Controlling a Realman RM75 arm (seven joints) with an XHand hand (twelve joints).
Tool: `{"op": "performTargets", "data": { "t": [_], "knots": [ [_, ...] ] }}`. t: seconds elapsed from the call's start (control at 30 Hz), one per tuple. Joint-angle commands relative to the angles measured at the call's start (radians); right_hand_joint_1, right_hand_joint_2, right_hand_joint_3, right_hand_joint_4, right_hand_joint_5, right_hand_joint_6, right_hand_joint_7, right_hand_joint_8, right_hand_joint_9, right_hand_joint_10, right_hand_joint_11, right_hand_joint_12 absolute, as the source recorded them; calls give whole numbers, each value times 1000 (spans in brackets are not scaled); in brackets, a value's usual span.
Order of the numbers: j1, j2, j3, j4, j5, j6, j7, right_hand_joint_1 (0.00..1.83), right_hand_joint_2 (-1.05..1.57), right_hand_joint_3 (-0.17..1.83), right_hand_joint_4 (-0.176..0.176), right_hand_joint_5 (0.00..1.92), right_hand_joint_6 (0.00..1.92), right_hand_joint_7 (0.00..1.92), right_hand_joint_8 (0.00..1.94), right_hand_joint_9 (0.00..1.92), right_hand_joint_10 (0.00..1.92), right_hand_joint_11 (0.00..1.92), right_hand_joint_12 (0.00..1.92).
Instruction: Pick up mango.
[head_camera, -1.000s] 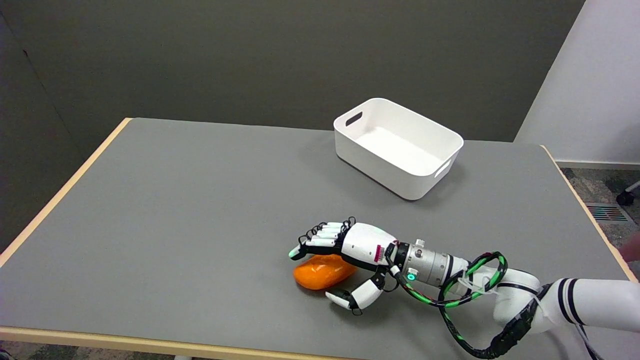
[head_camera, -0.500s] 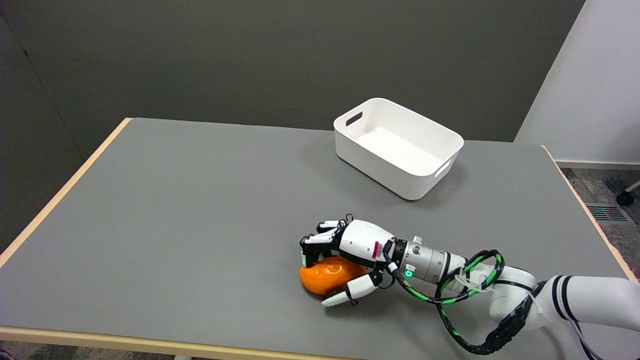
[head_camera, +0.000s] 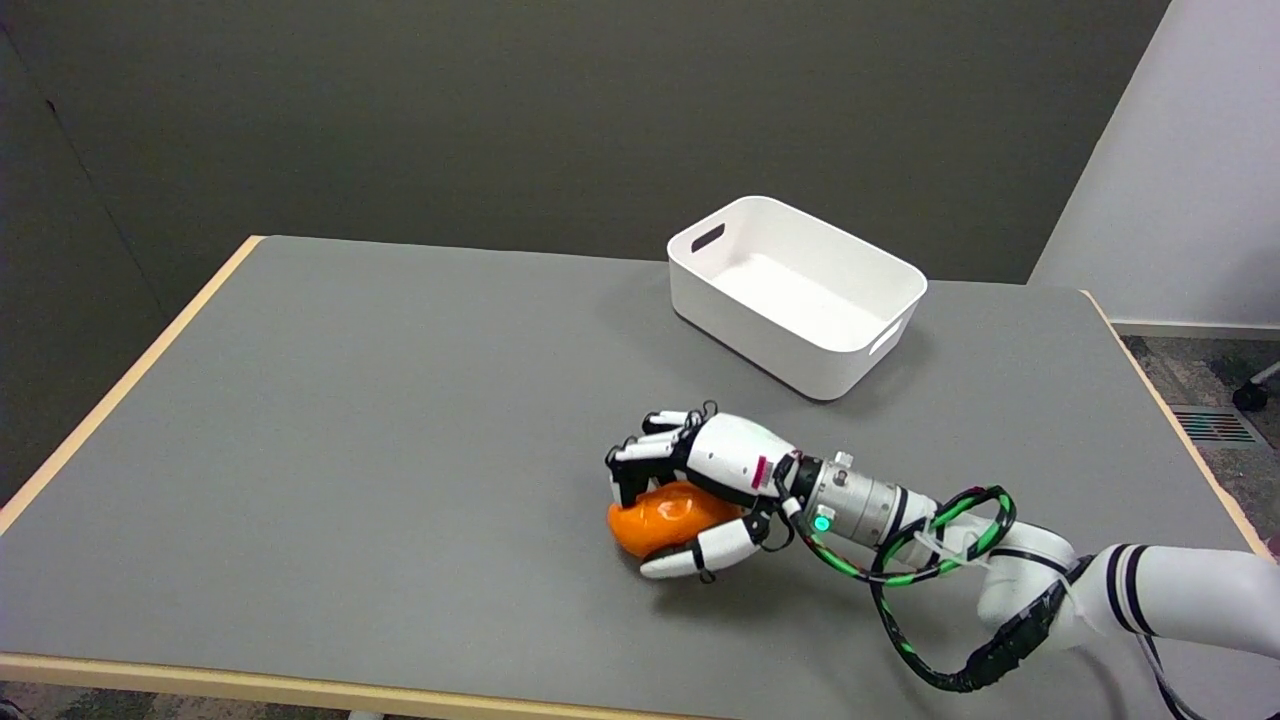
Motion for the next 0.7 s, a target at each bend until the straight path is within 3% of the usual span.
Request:
{"op": "performTargets", "data": {
  "t": [0.03,0.33,0.4,0.53,0.7],
  "knots": [
    [-25,53,238,-96,21,-11,3,876,1069,452,160,676,1535,890,1941,1043,1921,450,1921],
    [22,68,514,-102,84,-82,3,875,1067,451,167,679,1531,887,1941,1031,1921,416,1921],
    [64,72,538,-77,99,-92,3,876,1065,455,166,681,1530,889,1941,1037,1921,474,1921],
    [160,67,566,-8,121,-109,-4,880,1037,503,171,690,1532,902,1941,1066,1921,776,1921],
    [260,40,617,117,138,-115,-5,881,1038,499,170,691,1526,899,1941,1072,1921,766,1921]
  ]
}}
